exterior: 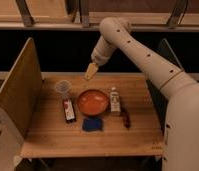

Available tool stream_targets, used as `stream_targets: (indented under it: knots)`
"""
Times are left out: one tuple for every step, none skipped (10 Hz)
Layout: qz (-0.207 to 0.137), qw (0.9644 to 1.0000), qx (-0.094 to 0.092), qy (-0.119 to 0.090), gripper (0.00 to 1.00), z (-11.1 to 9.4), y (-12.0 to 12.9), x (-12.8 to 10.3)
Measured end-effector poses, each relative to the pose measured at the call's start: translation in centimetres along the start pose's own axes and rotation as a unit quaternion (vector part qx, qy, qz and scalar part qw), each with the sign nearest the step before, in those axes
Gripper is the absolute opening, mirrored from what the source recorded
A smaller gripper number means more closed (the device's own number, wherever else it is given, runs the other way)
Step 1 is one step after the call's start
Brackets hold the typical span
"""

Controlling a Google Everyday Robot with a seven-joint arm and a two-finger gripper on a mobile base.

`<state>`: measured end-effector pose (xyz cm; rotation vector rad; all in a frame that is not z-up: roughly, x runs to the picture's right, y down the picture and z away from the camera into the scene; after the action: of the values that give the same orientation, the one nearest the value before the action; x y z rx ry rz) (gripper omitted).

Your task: Stand the bottle upright

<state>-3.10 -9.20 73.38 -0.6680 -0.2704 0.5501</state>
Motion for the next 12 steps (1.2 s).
stream_targets:
  knots:
    - [0.000,1.0000,0.000,0.000,0.70,0.00,0.00,0.00]
    - [0.000,1.0000,0.000,0.000,0.70,0.00,0.00,0.00]
    - [0.000,1.0000,0.000,0.000,0.70,0.00,0.00,0.00]
    - [0.000,1.0000,0.000,0.000,0.70,0.00,0.00,0.00]
    - [0.000,1.0000,0.000,0.000,0.70,0.00,0.00,0.00]
    - [0.000,1.0000,0.000,0.000,0.70,0.00,0.00,0.00]
    - [0.000,1.0000,0.000,0.000,0.70,0.00,0.00,0.00]
    - [0.000,1.0000,0.000,0.000,0.70,0.00,0.00,-0.01]
    - [0.000,1.0000,0.000,0.000,0.70,0.00,0.00,0.00]
    - [0.000,1.0000,0.000,0.000,0.70,0.00,0.00,0.00]
    - [0.000,1.0000,0.000,0.000,0.70,0.00,-0.03,0.00]
    - [0.004,1.0000,0.004,0.000,0.70,-0.01,-0.23,0.16]
